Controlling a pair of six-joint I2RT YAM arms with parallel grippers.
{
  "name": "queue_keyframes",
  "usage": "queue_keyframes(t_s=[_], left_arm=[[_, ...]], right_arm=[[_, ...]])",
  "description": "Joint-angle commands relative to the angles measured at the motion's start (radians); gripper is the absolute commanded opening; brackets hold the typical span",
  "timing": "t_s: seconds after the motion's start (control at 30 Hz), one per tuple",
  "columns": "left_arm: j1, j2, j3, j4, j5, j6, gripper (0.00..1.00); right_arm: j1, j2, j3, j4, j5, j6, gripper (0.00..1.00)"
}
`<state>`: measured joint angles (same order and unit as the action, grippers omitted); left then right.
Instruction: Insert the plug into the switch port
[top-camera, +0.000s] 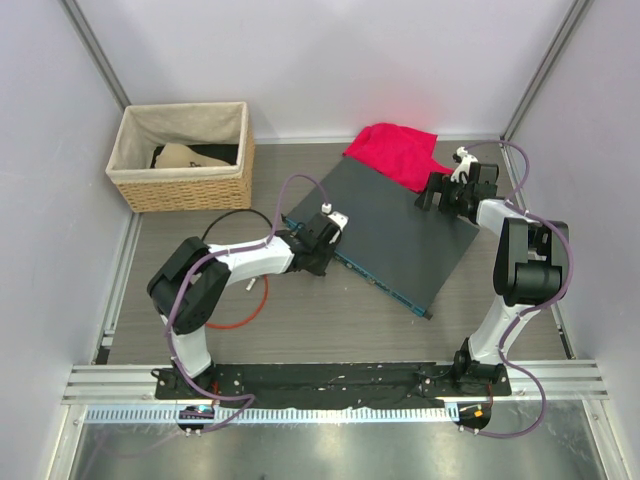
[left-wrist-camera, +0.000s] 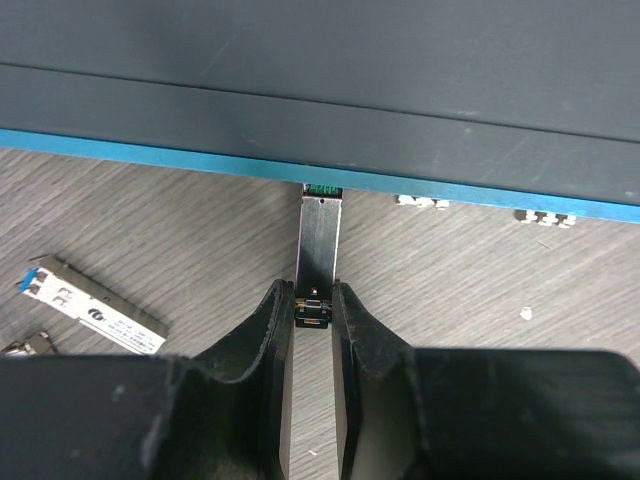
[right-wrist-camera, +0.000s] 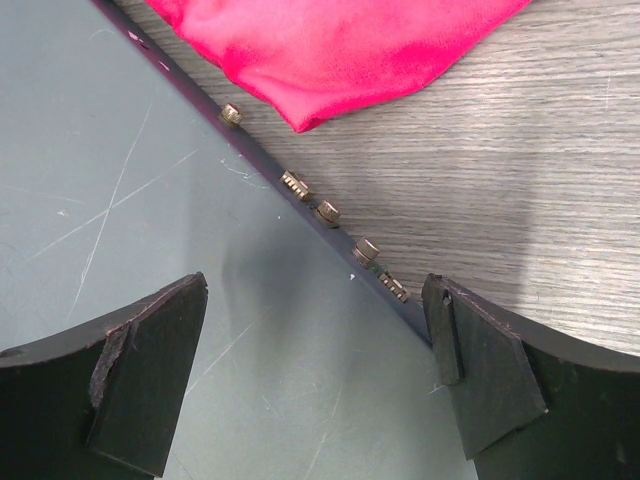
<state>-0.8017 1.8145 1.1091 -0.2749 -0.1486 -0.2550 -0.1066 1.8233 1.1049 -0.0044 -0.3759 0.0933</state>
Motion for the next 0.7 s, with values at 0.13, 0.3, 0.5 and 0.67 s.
queue_keyframes(t_s=[0.13,0.3,0.5,0.67], left_arm=[[0.004,-0.063,0.035,0.051,0.041,-0.023,0.00],[0.007,-0.064,0.038,0.042,0.006,-0.023,0.00],[0.013,-0.050,0.043,0.009,-0.003,-0.020,0.00],[0.015,-0.044,0.041,-0.004,-0.008,-0.012,0.00]], right_arm=[[0.019,-0.045,-0.022,-0.035,-0.044,0.037,0.99],[0.019,-0.047,-0.025,-0.032,-0.046,0.036,0.99],[0.019,-0.047,-0.025,-0.029,-0.044,0.037,0.99],[0.019,-0.048,-0.027,-0.029,-0.044,0.040,0.99]])
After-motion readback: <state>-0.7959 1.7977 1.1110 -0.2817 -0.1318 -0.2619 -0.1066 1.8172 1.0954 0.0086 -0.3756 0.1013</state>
